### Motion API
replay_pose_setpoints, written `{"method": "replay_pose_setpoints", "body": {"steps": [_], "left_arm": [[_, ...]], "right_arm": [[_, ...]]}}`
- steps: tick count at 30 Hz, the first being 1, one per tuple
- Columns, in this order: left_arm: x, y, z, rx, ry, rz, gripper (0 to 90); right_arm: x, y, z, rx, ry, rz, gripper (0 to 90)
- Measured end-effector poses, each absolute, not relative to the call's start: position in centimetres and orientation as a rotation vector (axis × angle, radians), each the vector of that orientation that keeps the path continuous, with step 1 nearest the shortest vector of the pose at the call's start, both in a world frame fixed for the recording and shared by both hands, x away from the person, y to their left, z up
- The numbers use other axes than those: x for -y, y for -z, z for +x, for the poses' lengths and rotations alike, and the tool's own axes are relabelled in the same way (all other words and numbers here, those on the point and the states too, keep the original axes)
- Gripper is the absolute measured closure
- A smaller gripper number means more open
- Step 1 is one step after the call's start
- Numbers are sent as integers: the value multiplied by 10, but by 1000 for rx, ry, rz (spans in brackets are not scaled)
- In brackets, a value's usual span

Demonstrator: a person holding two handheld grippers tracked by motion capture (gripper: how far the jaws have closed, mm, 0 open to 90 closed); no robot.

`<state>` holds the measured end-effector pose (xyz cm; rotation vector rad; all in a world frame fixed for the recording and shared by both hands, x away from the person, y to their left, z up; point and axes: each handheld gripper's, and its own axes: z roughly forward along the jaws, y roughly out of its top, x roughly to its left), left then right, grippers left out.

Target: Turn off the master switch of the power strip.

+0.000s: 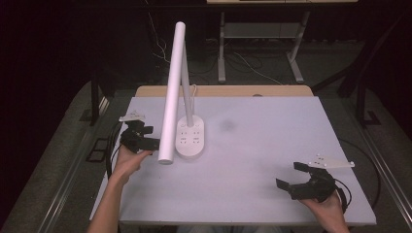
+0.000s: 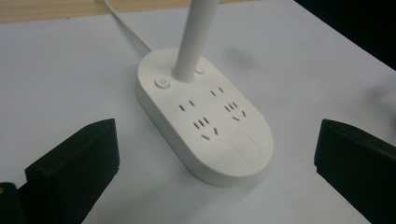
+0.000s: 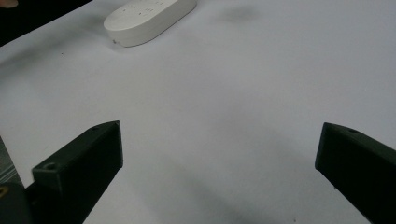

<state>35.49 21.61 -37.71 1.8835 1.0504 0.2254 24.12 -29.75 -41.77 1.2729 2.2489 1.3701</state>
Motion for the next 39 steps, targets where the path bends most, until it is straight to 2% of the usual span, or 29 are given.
{"method": "replay_pose_setpoints", "body": {"steps": [26,39], "left_arm": [[-216,399,278,-1007,-203,1776,0],[-214,410,254,-971,-198,1787,0]], "right_arm": [[297,418,240,-2250,-1368,1259,3],[296,418,238,-2256,-1368,1263,3]]}}
